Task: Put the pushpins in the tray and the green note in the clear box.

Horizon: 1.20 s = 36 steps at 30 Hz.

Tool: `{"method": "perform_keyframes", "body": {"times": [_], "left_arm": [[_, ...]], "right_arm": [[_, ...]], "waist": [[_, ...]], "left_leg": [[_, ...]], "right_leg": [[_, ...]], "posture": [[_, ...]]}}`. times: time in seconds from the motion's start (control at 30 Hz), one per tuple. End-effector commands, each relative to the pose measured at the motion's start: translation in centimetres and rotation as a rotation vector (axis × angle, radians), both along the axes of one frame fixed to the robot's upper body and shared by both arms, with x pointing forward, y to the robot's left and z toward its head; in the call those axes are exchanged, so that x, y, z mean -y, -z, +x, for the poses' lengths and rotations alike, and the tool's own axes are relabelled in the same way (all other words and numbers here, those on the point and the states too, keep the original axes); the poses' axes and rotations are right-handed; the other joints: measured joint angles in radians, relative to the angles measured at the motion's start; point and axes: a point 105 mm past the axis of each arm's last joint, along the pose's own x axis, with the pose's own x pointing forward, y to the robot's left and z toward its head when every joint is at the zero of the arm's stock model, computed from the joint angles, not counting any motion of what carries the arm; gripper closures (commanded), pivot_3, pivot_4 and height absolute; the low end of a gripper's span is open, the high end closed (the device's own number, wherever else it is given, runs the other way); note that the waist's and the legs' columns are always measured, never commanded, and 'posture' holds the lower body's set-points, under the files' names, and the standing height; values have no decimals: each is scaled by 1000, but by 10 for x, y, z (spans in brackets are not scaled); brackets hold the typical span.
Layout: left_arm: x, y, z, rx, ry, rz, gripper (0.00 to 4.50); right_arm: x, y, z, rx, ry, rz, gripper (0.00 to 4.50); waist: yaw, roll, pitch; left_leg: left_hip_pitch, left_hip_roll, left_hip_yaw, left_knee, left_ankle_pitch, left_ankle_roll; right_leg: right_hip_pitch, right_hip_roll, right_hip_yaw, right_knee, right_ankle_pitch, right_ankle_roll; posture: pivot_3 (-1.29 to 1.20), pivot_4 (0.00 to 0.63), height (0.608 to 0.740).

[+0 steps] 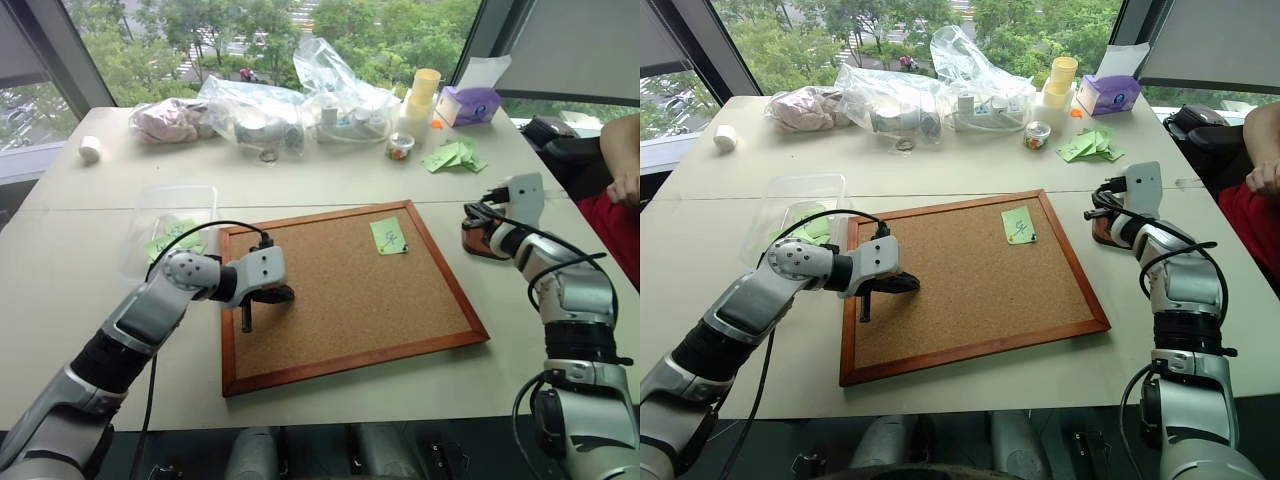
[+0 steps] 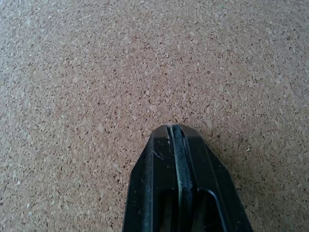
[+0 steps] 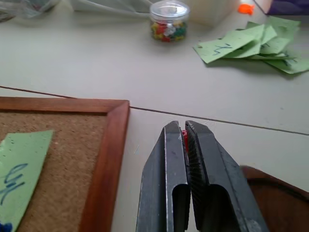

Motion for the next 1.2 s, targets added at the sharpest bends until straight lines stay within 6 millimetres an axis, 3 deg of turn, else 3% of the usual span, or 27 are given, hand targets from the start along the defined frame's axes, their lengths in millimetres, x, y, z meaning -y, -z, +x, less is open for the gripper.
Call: {"method": "perform_keyframes", "body": {"times": [0.03, 0.4, 0.5, 0.73, 0.97, 1.2], "left_arm": [[14, -5, -5, -40, 51, -78, 4500], [21, -8, -5, -40, 71, -89, 4500], [20, -8, -7, -44, 67, -90, 4500], [19, -7, -9, -52, 57, -92, 4500], [19, -6, -9, -56, 54, -92, 4500], [18, -6, -6, -55, 54, -89, 4500]], "right_arm": [[11, -10, -3, 4, 48, 3, 4409], [44, 11, 2, -74, 224, 24, 4409], [45, 12, 3, -73, 226, 26, 3594], [44, 5, 4, -37, 238, 39, 98], [47, -7, 4, 23, 261, 74, 98], [51, -37, 3, 127, 297, 328, 98]], "waist": [[1, 0, 0], [1, 0, 1], [1, 0, 1], [1, 1, 1], [1, 1, 1], [1, 1, 1]], "left_leg": [[0, 0, 0, 0, 0, 0], [-1, -1, 0, 0, 0, 1], [-1, 0, 0, 0, 0, 1], [-1, 0, 0, 0, 0, 0], [-1, 0, 0, 0, 0, 0], [-1, 0, 0, 0, 0, 0]], "right_leg": [[0, 0, 0, 0, 0, 0], [-1, 0, 0, -1, 0, 0], [-1, 0, 0, -1, 0, 0], [-1, 0, 0, -1, 0, 0], [-1, 0, 0, -1, 0, 0], [-1, 0, 0, -1, 0, 0]], "posture": [[0, 150, 738], [0, 150, 738], [0, 150, 738], [0, 150, 738], [0, 150, 738], [0, 150, 738]]}}
